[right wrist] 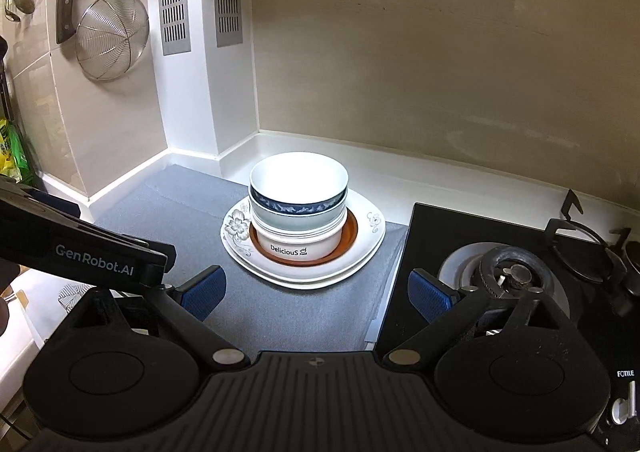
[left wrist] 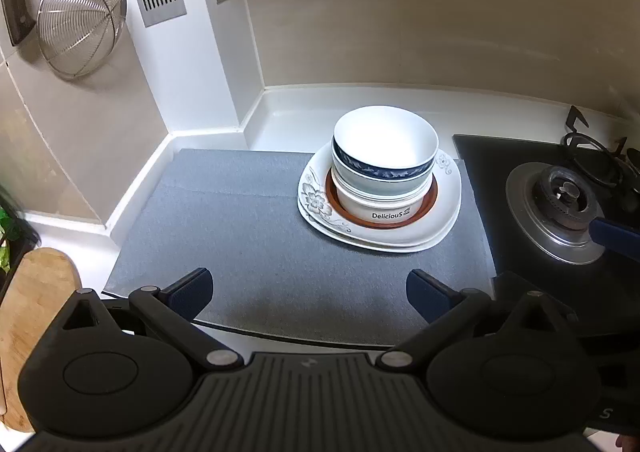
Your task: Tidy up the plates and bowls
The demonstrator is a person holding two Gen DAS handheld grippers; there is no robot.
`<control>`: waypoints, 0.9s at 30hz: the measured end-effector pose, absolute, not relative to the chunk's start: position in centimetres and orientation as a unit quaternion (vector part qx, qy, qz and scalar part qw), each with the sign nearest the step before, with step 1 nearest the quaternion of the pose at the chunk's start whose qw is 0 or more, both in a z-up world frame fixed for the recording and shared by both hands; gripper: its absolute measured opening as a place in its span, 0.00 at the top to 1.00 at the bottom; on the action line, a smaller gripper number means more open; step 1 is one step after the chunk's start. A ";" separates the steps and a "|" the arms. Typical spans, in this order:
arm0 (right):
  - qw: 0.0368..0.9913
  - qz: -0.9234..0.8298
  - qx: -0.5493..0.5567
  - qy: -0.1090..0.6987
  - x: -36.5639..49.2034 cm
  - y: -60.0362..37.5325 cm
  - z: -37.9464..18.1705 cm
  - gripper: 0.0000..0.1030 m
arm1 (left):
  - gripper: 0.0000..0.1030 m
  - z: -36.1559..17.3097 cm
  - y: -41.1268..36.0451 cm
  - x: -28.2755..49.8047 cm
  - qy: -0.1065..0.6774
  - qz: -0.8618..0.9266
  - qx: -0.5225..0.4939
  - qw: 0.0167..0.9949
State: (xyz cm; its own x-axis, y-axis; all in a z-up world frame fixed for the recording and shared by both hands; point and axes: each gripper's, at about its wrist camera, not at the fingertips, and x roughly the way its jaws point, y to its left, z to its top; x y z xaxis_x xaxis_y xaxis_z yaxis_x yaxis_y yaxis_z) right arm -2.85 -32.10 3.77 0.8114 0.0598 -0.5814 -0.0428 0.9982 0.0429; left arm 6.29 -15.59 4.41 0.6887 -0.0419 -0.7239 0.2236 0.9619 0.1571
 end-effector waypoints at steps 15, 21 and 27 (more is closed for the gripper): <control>0.950 0.022 0.012 0.311 -2.5 -32.0 3.7 0.05 | 0.00 4.4 -16.0 6.5 0.387 -0.077 0.121 0.911; 0.950 0.022 0.013 0.311 -2.5 -32.0 3.6 0.05 | 0.00 4.5 -16.0 6.4 0.385 -0.074 0.122 0.912; 0.950 0.023 0.012 0.311 -2.6 -31.9 3.7 0.05 | 0.00 4.6 -15.7 6.3 0.385 -0.075 0.122 0.912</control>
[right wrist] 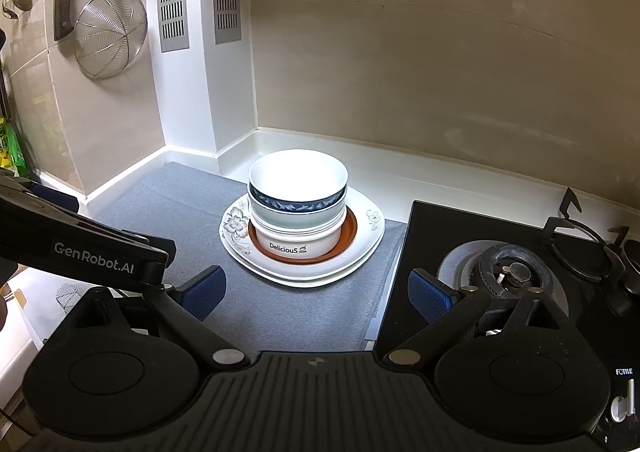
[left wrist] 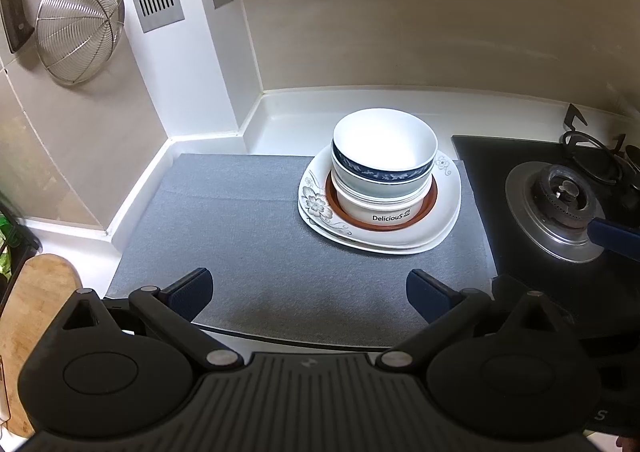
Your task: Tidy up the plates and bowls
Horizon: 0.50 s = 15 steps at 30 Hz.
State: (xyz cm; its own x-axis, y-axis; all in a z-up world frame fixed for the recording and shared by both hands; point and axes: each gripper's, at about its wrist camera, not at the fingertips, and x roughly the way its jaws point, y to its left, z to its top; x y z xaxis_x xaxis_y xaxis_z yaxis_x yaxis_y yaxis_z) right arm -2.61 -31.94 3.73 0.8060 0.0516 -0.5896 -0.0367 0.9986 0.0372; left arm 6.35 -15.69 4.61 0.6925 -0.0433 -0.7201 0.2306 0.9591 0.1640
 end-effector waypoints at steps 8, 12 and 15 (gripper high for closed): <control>0.950 0.023 0.012 0.311 -2.6 -31.9 3.8 0.05 | 0.00 4.6 -15.7 6.3 0.384 -0.075 0.122 0.912; 0.950 0.024 0.012 0.311 -2.6 -32.0 3.8 0.05 | 0.00 4.7 -15.5 6.4 0.383 -0.078 0.124 0.912; 0.950 0.024 0.012 0.312 -2.6 -32.0 3.8 0.05 | 0.00 4.7 -15.5 6.5 0.383 -0.081 0.125 0.912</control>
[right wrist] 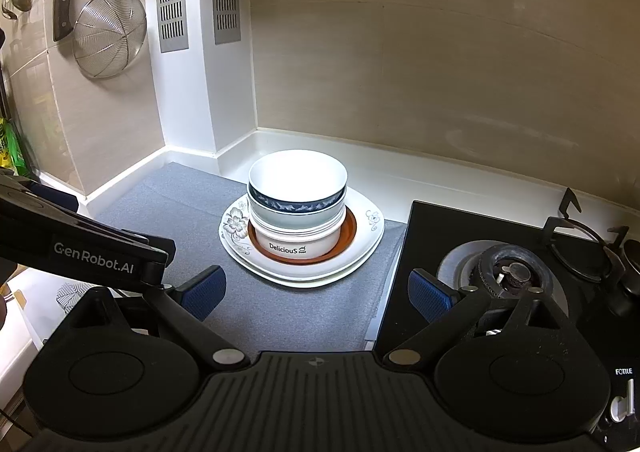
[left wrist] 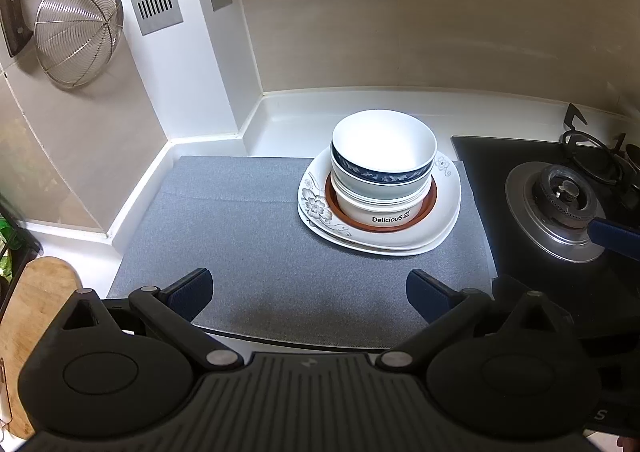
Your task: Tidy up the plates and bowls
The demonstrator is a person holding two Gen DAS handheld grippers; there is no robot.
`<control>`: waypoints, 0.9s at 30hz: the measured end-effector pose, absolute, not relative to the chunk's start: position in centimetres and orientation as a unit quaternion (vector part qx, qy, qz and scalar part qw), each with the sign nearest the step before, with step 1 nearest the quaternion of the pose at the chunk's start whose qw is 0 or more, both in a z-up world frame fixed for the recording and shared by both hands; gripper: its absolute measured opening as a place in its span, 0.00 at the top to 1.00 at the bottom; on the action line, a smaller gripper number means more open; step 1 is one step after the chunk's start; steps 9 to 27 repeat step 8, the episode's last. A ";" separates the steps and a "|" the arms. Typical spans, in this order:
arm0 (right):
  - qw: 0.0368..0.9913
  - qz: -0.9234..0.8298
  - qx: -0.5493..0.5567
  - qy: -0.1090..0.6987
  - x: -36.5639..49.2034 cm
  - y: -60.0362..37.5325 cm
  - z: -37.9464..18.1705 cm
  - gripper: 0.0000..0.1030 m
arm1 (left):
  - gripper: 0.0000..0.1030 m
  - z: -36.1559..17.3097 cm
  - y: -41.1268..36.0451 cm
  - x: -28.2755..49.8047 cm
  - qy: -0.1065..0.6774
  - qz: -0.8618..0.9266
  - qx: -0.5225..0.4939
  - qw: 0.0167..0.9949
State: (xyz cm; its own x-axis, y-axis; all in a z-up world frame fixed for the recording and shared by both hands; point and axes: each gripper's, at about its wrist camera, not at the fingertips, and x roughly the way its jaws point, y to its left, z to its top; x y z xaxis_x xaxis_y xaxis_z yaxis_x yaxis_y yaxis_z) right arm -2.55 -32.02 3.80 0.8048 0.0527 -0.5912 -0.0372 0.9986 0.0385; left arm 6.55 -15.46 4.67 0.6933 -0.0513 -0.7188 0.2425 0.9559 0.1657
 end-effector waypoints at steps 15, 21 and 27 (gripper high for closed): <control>0.950 0.023 0.013 0.312 -2.5 -32.1 3.8 0.05 | 0.00 4.6 -15.5 6.6 0.378 -0.079 0.129 0.913; 0.950 0.023 0.013 0.312 -2.5 -32.1 3.8 0.05 | 0.00 4.6 -15.5 6.6 0.378 -0.079 0.129 0.913; 0.950 0.023 0.013 0.312 -2.5 -32.1 3.8 0.05 | 0.00 4.6 -15.5 6.6 0.378 -0.079 0.129 0.913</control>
